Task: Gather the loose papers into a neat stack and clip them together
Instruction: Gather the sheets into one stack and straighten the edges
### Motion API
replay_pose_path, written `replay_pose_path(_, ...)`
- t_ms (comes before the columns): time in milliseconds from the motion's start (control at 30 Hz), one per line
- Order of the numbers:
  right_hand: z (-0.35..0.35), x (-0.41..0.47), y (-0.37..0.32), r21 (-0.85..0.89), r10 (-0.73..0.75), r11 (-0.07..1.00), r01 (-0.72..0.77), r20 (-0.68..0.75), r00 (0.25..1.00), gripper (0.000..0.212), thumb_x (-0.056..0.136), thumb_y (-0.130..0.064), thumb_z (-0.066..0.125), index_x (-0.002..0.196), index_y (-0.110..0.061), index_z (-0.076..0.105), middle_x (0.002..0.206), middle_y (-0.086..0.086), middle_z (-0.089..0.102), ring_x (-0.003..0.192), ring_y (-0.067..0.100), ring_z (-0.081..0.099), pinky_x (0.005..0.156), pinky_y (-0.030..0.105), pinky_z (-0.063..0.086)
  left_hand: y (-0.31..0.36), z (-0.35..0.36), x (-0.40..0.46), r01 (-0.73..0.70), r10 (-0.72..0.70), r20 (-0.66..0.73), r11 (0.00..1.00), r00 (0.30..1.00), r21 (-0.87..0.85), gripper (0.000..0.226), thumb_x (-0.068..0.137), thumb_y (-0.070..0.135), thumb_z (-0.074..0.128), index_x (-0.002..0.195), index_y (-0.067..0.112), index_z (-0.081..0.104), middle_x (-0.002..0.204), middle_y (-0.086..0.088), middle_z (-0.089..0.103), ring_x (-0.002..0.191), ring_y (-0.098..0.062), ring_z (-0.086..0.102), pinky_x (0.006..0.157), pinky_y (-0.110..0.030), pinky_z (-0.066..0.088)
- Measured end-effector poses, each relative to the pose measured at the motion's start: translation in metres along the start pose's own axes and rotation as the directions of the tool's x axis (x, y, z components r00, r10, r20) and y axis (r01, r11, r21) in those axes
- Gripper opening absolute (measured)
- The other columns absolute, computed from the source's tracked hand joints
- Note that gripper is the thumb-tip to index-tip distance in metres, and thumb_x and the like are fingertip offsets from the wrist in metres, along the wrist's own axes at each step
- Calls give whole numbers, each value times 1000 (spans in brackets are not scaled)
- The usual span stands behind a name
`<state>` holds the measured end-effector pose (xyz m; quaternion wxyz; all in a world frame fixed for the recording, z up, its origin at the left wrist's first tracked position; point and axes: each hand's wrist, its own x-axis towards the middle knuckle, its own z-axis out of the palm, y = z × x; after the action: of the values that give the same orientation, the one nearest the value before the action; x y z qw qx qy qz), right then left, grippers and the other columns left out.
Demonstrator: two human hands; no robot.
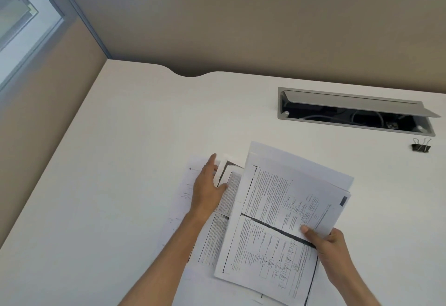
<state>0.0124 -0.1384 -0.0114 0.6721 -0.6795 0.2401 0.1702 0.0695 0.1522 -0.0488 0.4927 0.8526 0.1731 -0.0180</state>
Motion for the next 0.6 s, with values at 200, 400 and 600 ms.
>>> replay_pose_path(200, 2, 0, 11, -52, 8, 999, -9, -16, 1000, 12, 86, -1, 64, 94, -8, 70, 84, 2, 79, 77, 21, 75, 59, 26, 58, -5, -18, -5, 320, -296, 124, 857, 947, -404, 49, 79, 17, 78, 124, 18, 58, 89, -2, 65, 88, -15, 63, 85, -21, 47)
replay_pose_path(400, 7, -5, 29, -81, 36, 996, -40, -46, 998, 11, 86, -2, 64, 93, -8, 70, 79, 2, 78, 73, 23, 75, 69, 39, 57, -10, -33, -31, 494, -298, 448, 758, 843, -425, 31, 82, 11, 74, 112, 6, 70, 109, -11, 75, 104, -27, 70, 99, -43, 52)
replay_pose_path(600, 19, -14, 30, -76, 63, 995, -64, -9, 998, 17, 83, 0, 68, 101, -1, 70, 87, 10, 78, 80, 29, 74, 72, 41, 57, 0, -33, -57, 493, -282, 559, 827, 780, -270, 36, 78, 16, 79, 112, 8, 72, 110, -4, 76, 102, -16, 72, 92, -30, 55)
